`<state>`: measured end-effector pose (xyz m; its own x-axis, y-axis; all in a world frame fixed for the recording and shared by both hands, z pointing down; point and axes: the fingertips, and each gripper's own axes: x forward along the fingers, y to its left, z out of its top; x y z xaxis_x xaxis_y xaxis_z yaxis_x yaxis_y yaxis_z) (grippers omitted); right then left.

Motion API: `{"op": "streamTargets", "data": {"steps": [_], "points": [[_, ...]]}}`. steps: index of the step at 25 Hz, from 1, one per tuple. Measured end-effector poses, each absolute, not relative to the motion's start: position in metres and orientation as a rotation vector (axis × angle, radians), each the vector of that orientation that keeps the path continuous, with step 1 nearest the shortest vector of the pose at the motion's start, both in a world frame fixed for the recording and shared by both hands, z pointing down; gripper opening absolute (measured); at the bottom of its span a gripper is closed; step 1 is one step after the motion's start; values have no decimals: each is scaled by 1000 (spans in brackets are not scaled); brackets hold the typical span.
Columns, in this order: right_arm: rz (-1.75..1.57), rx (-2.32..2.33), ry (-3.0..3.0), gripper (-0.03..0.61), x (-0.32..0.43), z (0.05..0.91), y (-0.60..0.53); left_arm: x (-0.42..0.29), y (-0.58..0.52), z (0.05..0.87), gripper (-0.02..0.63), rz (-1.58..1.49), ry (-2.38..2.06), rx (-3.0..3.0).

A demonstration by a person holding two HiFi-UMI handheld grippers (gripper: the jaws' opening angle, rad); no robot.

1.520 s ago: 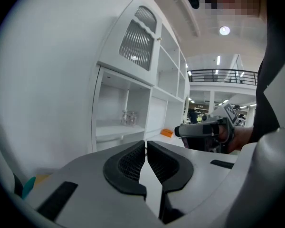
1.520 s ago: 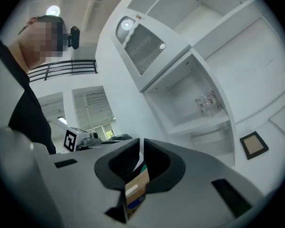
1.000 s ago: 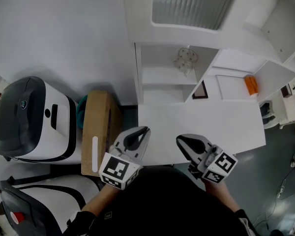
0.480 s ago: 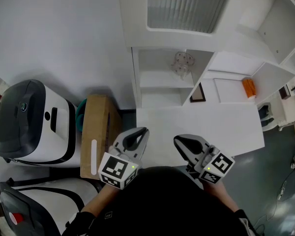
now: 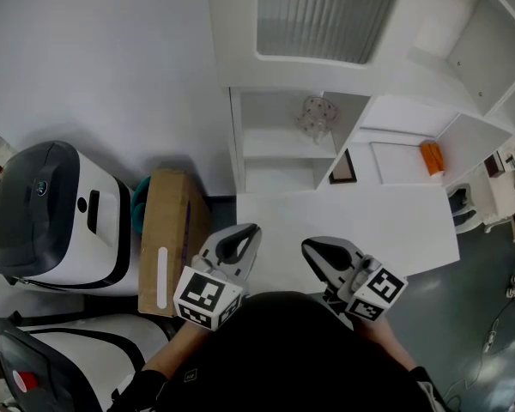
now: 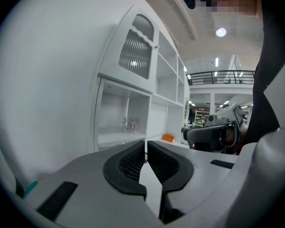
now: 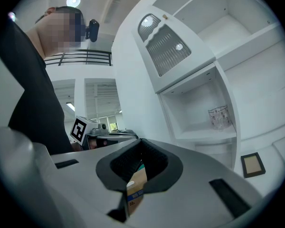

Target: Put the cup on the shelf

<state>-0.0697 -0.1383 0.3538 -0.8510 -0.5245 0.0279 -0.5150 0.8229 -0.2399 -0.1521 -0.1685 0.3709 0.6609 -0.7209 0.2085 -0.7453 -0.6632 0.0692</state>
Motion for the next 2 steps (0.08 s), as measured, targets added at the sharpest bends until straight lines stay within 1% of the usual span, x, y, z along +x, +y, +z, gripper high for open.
{"op": "streamTargets", "data": {"steps": [2], "points": [[-374, -847, 2961, 15, -70, 354, -138, -152, -168, 371, 28, 242, -1213, 2726]]}}
